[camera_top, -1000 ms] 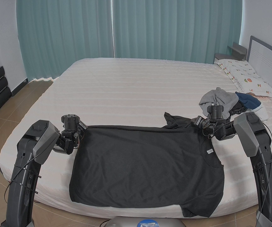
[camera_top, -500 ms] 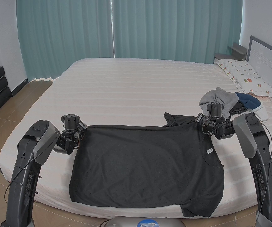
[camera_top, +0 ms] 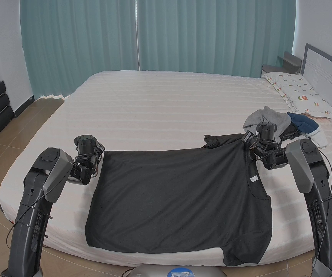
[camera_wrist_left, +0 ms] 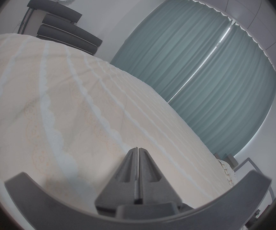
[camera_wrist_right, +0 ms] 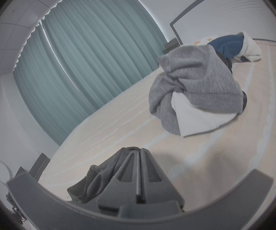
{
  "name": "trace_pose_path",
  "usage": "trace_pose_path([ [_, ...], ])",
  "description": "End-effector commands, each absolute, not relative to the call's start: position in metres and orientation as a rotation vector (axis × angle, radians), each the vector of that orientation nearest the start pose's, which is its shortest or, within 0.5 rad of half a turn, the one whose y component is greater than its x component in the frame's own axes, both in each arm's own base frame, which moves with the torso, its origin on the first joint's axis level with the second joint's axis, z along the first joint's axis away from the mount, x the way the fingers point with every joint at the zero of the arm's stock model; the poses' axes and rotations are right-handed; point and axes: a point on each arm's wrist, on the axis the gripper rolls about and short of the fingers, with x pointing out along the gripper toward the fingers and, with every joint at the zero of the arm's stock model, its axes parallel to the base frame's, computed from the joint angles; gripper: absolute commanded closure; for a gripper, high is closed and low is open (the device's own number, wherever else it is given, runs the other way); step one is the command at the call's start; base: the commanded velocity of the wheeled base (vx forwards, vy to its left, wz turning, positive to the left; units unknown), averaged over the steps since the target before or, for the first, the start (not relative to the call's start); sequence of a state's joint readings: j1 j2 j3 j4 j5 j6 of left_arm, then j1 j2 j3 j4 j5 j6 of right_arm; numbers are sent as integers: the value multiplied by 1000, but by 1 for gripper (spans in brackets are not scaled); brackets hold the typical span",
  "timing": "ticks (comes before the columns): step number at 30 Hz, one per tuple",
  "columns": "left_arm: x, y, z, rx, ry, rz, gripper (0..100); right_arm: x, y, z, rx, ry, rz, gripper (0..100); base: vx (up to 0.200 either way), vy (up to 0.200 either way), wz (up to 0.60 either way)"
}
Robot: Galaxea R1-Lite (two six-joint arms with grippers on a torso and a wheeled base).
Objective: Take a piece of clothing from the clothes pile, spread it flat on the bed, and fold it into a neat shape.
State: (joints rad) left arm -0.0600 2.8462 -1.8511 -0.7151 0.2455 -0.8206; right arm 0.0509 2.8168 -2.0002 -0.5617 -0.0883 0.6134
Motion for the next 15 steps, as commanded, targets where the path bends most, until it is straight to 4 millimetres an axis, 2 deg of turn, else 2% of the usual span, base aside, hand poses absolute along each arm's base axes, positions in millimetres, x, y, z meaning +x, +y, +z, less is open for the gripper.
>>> trace_pose_path([
  [1, 544, -27, -49, -772, 174, 284, 100, 558, 22, -4, 590, 215, -120, 100, 0, 0, 0],
  [4, 544, -27, -51, -770, 178, 285, 100, 557, 22, -16, 582, 246, -129, 100, 0, 0, 0],
  [7, 543, -27, -51, -770, 182, 285, 100, 556, 25, -36, 571, 285, -135, 100, 0, 0, 0],
  [14, 542, -27, -51, -768, 187, 287, 100, 556, 27, -38, 569, 295, -133, 100, 0, 0, 0],
  [15, 542, -27, -50, -770, 187, 288, 100, 556, 26, -38, 569, 295, -134, 0, 0, 0, 0],
])
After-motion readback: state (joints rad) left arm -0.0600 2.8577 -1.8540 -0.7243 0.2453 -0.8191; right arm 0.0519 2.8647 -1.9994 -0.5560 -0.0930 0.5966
